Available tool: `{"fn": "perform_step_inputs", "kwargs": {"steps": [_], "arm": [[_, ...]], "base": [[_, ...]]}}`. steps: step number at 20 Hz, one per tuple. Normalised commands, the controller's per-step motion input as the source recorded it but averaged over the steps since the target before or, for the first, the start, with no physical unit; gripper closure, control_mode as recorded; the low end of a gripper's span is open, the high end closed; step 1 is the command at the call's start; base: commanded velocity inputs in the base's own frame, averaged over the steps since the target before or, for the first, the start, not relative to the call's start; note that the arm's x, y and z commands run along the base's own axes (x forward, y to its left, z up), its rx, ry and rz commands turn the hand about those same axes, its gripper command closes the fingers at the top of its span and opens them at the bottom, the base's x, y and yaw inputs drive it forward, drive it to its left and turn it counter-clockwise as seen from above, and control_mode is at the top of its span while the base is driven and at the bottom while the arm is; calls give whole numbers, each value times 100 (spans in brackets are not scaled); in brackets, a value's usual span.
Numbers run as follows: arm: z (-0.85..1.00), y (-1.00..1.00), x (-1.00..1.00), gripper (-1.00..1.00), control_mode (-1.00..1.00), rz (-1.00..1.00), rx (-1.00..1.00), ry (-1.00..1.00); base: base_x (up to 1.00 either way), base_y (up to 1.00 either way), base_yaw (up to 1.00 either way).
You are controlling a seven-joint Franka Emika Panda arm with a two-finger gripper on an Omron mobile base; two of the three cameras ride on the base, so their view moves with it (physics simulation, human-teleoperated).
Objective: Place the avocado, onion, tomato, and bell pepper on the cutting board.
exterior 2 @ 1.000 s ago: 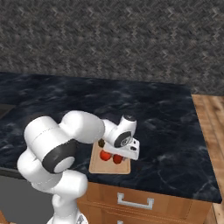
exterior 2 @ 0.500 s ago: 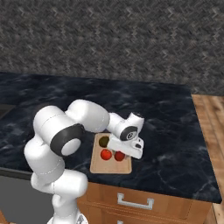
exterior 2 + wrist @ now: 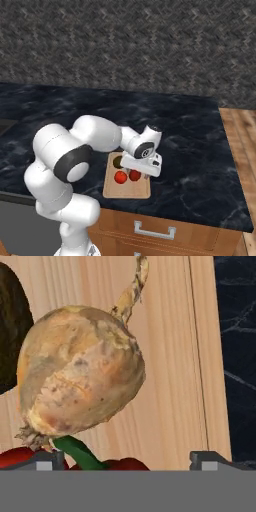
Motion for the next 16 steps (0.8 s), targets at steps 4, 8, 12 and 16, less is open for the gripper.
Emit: {"fn": "perform_step_inputs", "kwargs": {"steps": [4, 8, 12, 16], "arm": [[-6, -2, -29, -100, -100, -2, -2, -20], [-9, -2, -20, -100, -100, -16, 0, -15], [4, 7, -4, -100, -100, -13, -1, -18], [81, 1, 4, -100, -100, -4, 0, 0]], "base": [[0, 0, 0], [0, 0, 0], [0, 0, 0], [0, 0, 0]]}}
